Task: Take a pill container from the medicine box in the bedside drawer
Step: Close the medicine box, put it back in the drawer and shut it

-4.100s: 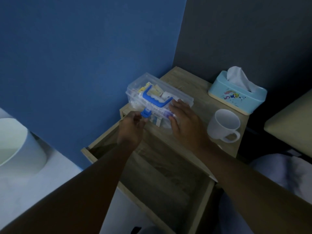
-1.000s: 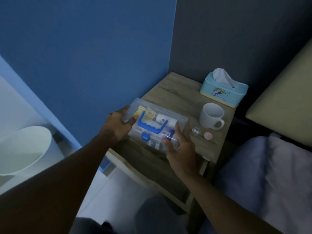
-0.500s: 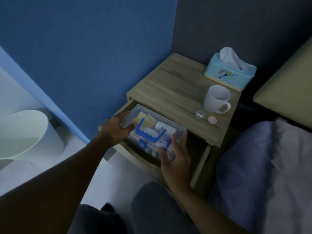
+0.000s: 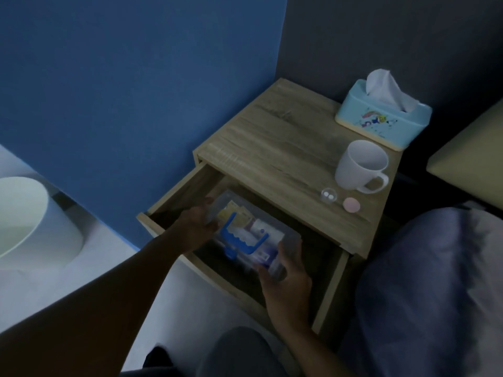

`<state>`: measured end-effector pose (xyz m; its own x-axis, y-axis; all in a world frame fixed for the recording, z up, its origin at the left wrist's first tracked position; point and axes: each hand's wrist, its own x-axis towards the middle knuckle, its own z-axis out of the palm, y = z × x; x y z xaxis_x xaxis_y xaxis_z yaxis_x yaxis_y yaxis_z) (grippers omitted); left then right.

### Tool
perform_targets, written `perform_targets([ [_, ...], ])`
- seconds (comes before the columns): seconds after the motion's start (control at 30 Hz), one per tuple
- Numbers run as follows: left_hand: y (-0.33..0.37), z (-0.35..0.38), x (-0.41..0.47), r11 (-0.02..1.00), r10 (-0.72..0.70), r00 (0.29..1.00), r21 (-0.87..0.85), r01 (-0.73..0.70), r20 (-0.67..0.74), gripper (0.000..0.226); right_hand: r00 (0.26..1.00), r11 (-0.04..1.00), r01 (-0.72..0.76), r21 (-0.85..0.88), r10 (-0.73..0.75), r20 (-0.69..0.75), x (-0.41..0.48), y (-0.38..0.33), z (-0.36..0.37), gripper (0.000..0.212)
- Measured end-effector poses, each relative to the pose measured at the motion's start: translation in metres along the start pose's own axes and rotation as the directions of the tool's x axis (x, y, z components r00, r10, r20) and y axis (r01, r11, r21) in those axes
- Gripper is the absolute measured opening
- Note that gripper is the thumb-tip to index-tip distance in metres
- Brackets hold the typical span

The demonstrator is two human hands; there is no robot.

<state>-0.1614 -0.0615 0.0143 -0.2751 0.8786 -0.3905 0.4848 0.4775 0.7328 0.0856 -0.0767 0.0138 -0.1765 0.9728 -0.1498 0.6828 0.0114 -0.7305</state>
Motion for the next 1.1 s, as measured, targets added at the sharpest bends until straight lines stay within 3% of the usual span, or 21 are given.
perform_targets([
  [0.2,-0.001,0.011,0.011,0.997,-0.077,0.997,0.028,0.077,0.000,0.019,0.993,0.995,-0.092,0.027,0.090,0.073,0.010,0.008,0.006,0.056],
  [0.4,0.010,0.014,0.003,0.982,-0.086,0.996,0.172,0.082,0.016,0.059,0.990,0.993,-0.092,0.077,0.083,0.111,0.012,0.011,0.001,0.059],
  [0.5,0.017,0.022,-0.014,0.936,-0.054,0.994,0.343,0.082,-0.091,0.068,0.990,0.993,-0.060,0.100,0.047,0.130,0.011,0.007,-0.012,0.060],
  [0.6,0.023,0.032,-0.041,0.960,0.043,0.964,0.278,0.033,-0.263,0.056,0.995,0.992,0.038,0.119,-0.049,0.089,0.010,0.003,-0.032,0.052],
  [0.7,0.023,0.040,-0.069,0.978,0.125,0.934,0.200,-0.059,-0.334,0.025,0.985,0.981,0.166,0.097,-0.169,0.024,0.009,0.000,-0.053,0.043],
  [0.73,0.022,0.043,-0.078,0.986,0.113,0.938,0.153,-0.065,-0.328,0.014,0.981,0.979,0.194,0.061,-0.195,0.006,0.010,0.000,-0.061,0.041],
  [0.83,0.017,0.053,-0.102,1.000,0.012,0.954,0.016,-0.007,-0.298,0.017,0.963,0.960,0.265,-0.096,-0.269,-0.033,0.017,0.007,-0.081,0.041],
  [1.0,0.006,0.071,-0.124,0.972,-0.234,0.896,-0.083,0.219,-0.378,0.019,0.954,0.905,0.294,-0.308,-0.297,0.039,0.041,0.028,-0.108,0.058],
  [1.1,0.002,0.078,-0.129,0.935,-0.352,0.835,-0.118,0.335,-0.422,0.044,0.962,0.851,0.272,-0.448,-0.230,0.147,0.056,0.045,-0.117,0.070],
])
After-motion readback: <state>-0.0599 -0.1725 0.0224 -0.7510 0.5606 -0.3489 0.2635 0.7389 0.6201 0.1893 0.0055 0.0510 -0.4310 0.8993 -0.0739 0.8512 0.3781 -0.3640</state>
